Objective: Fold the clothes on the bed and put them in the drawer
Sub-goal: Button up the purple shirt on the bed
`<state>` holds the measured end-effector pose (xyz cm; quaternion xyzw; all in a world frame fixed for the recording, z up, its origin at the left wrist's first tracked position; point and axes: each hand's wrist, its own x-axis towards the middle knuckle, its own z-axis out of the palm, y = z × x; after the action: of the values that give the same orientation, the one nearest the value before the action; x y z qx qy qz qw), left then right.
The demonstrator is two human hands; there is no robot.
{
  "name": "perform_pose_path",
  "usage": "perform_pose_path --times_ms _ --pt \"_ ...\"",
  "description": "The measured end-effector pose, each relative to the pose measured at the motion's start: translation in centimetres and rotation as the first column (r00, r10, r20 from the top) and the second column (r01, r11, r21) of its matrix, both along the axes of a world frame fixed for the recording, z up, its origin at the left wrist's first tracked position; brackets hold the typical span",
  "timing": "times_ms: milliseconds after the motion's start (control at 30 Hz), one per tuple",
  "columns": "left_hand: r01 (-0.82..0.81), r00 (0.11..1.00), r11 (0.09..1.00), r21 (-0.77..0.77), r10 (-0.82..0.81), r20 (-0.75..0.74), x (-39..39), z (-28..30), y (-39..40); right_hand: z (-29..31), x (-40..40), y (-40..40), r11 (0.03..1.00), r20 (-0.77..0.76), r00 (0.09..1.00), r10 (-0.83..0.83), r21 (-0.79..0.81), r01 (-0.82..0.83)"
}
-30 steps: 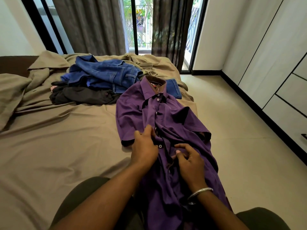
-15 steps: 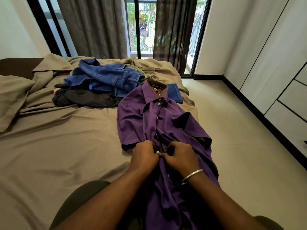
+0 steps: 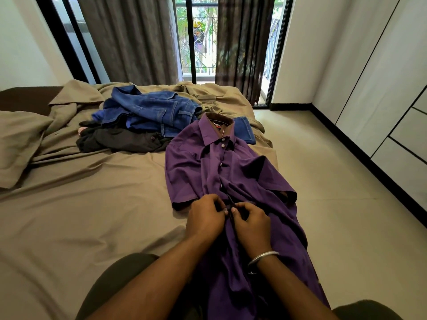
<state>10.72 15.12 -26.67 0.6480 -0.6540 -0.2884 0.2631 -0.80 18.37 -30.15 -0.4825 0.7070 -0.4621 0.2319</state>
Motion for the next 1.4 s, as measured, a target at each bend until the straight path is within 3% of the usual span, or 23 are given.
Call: perform_pose_path --times_ms 100,200,367,500,767,1100,1400 --pt "-0.027 0.999 1.000 0.016 0.028 -0.037 0.1 0.1 0.0 0.2 -0.2 -0.3 0.998 -0.004 0.998 -0.065 0.002 0.065" --pt "-0.068 0.991 0.996 0.060 0.074 -0.107 0.2 0.3 -0.1 0.5 -0.2 -0.4 0.982 -0.049 0.985 -0.163 -0.101 0.158" --pt "-0.098 0.976 0.985 0.142 0.123 -0.177 0.2 0.5 -0.3 -0.3 0.7 0.2 0.964 -0.089 0.996 -0.027 -0.267 0.002" --pt "-0.105 0.972 0.973 0.205 0.144 -0.187 0.2 0.3 -0.3 -1.3 0.8 0.3 0.979 0.086 0.996 -0.014 -0.203 0.032" --pt "-0.076 0.883 0.914 0.398 0.247 -0.398 0.3 0.9 -0.1 -1.0 0.5 1.1 0.969 0.274 0.960 0.059 -0.246 0.010" --pt "0.010 0.915 0.940 0.340 0.128 -0.382 -0.3 1.1 0.4 -1.1 0.5 1.3 0.952 0.320 0.946 0.049 -0.302 0.053" --pt "-0.008 0.908 0.934 0.358 0.157 -0.389 -0.4 1.2 0.4 -1.7 0.1 1.3 0.929 0.413 0.909 0.057 -0.355 0.103"
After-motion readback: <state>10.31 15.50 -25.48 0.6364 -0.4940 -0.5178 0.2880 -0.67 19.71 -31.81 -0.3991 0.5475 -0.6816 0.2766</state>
